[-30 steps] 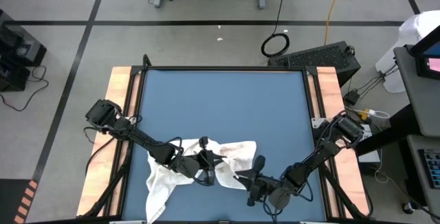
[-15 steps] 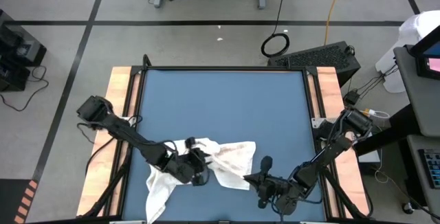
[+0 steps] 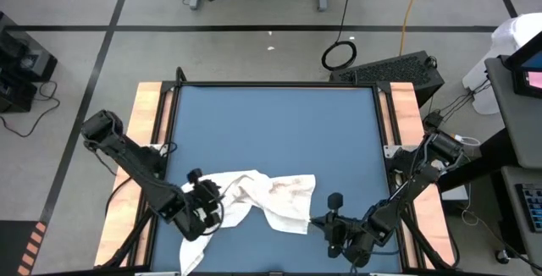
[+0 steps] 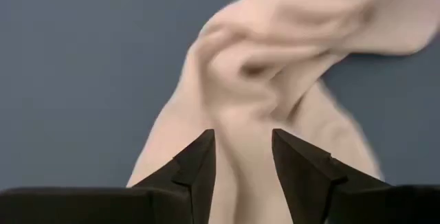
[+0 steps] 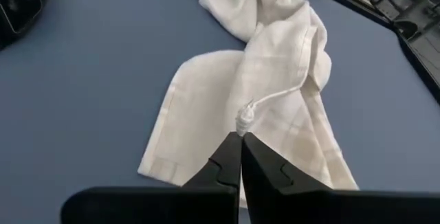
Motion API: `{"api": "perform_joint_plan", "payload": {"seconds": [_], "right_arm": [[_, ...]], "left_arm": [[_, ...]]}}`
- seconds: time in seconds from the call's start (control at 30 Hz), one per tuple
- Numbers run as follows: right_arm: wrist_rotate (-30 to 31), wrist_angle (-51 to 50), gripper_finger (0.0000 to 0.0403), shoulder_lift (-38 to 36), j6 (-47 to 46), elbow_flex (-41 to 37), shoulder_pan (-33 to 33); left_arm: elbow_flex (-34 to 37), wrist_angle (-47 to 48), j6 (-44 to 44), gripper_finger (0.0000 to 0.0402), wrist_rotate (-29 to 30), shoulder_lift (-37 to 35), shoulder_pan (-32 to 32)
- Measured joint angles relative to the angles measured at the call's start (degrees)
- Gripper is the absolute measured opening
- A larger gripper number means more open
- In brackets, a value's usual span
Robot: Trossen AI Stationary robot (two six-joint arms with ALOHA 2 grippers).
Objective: Roll towel into tight, uniform cylinder
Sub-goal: Roll the white towel
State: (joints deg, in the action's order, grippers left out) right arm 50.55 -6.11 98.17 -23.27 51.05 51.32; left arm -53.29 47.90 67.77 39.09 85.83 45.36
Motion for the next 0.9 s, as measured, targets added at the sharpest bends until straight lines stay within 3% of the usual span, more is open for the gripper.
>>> {"api": "perform_joint_plan", "payload": {"seconds": [0.13,0.3,0.6,0.73,0.9], "right_arm": [[-0.5,0.5,0.0001,-1.2,-0.1,0.0,0.7],[-8.2,1.3,0.0,0.0,-1.6,0.0,-0.9],[-19.6,-3.5,0.0,4.9,-7.1,0.0,-5.8],[-20.5,-9.0,0.0,4.4,-12.3,-0.1,-5.8],[-19.2,-7.9,0.0,3.0,-12.3,-0.1,-5.4]], "left_arm": [[4.2,-1.1,5.4,0.0148,-2.5,2.3,0.6],[9.2,-9.5,4.3,0.0132,-2.0,5.9,-1.7],[8.8,-19.9,-13.9,0.0009,8.1,8.0,-10.6],[5.0,-19.7,-23.6,0.0011,10.4,7.4,-13.7],[-0.8,-17.1,-29.5,0.0012,11.4,6.8,-15.5]]}}
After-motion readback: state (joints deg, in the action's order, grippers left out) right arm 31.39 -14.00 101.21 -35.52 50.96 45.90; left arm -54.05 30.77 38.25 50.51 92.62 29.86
